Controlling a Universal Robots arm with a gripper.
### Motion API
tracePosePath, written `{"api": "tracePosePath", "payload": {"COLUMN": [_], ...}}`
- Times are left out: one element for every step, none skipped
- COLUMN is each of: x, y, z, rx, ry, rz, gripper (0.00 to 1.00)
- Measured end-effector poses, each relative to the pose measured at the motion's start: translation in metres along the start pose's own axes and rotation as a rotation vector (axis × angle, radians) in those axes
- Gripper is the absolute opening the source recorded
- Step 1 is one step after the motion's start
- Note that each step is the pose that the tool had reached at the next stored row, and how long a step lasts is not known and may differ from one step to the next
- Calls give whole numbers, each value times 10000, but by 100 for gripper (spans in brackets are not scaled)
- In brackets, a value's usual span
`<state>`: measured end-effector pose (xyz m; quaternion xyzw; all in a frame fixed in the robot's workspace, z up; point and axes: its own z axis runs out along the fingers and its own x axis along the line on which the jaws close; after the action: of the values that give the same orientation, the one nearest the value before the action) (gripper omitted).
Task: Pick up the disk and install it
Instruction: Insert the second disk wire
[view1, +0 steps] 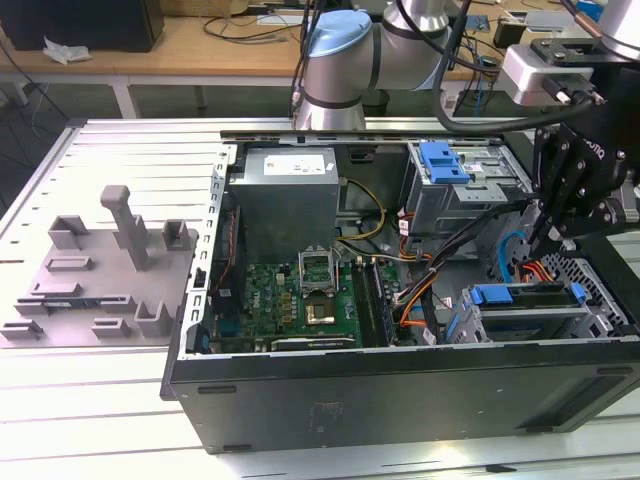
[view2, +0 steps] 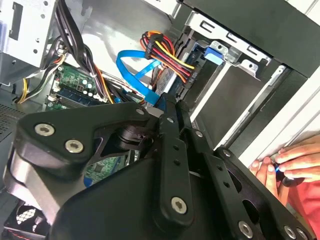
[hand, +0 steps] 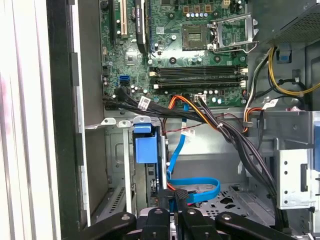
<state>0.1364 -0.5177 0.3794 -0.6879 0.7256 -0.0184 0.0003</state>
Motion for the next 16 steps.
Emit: {"api": "tracePosePath", "payload": {"x": [10, 18, 30, 42, 50, 53, 55, 57, 61, 64, 67, 71, 75, 78, 80, 83], "y": [-2, -3, -4, -6, -6, -6, -6, -6, -7, -7, -7, -8, -8, -8, -9, -9], "z": [1, 2, 4, 6, 10, 15, 17, 19, 23, 25, 27, 29, 32, 34, 35, 38], "rx": [1, 0, 0, 0, 0, 0, 0, 0, 0, 0, 0, 0, 0, 0, 0, 0], "ry": [0, -1, -2, -2, -3, -2, 0, -1, -2, -2, -1, -1, -1, 0, -1, -2], "rz": [0, 0, 1, 0, 0, 0, 0, 0, 0, 0, 0, 0, 0, 0, 0, 0], "gripper": [16, 16, 16, 16, 16, 16, 16, 16, 16, 16, 16, 16, 16, 16, 16, 16]}}
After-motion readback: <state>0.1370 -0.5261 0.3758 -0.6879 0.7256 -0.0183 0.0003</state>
